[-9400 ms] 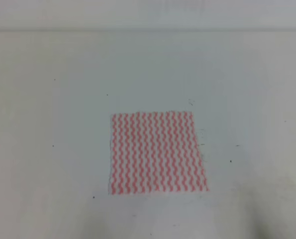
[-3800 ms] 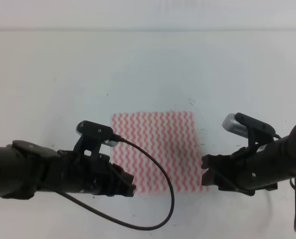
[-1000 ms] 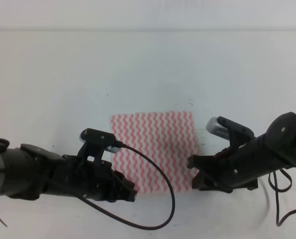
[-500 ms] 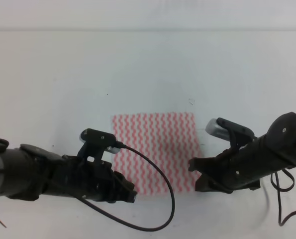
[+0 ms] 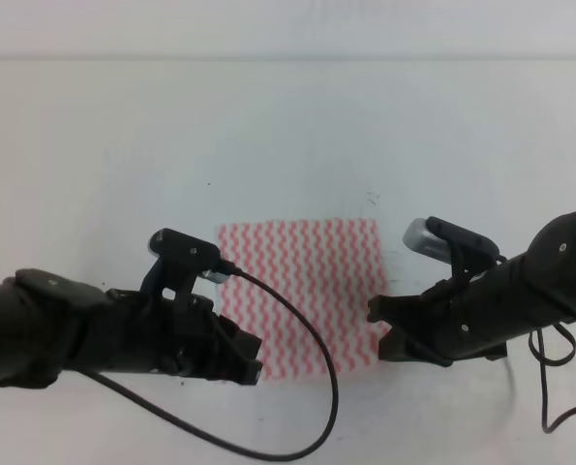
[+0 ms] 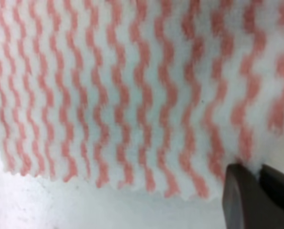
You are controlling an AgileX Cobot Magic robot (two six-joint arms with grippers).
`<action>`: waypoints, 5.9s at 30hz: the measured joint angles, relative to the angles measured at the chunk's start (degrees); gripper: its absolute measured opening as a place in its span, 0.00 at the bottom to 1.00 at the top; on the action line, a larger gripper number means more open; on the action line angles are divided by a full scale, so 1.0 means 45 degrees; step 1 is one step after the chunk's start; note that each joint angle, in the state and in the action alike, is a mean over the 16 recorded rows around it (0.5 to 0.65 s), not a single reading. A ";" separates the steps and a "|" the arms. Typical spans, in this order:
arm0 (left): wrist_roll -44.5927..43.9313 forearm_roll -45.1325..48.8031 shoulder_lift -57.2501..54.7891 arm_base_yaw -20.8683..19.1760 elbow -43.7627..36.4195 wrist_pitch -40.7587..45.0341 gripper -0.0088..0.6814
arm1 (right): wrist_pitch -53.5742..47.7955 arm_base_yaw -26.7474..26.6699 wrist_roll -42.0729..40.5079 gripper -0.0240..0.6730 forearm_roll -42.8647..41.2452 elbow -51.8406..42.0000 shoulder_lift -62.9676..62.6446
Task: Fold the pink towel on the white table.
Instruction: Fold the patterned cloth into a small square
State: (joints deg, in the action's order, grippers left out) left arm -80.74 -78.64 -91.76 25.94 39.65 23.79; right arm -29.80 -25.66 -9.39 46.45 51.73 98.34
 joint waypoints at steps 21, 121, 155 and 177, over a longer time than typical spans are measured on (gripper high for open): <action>-0.2064 0.2510 0.1020 0.0003 0.0007 0.0721 0.39 | 0.0372 0.0001 0.0006 0.02 0.0053 0.1484 0.0175; -0.6072 0.0549 -0.0357 0.0003 0.0571 -0.3096 0.01 | 0.0999 0.0021 -0.0427 0.01 0.0230 0.1591 0.0131; -0.5503 -0.0120 -0.1899 0.0000 0.2739 -0.4302 0.01 | 0.1516 0.0022 -0.0372 0.01 0.0253 0.2444 0.0747; -0.5484 -0.0455 -0.2776 0.0001 0.3478 -0.4849 0.01 | 0.1347 0.0461 -0.0374 0.01 0.0228 0.3441 0.1636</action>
State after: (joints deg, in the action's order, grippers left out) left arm -105.42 -80.69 -104.25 25.95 55.30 1.97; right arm -23.74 -23.58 -11.07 47.47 67.21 105.70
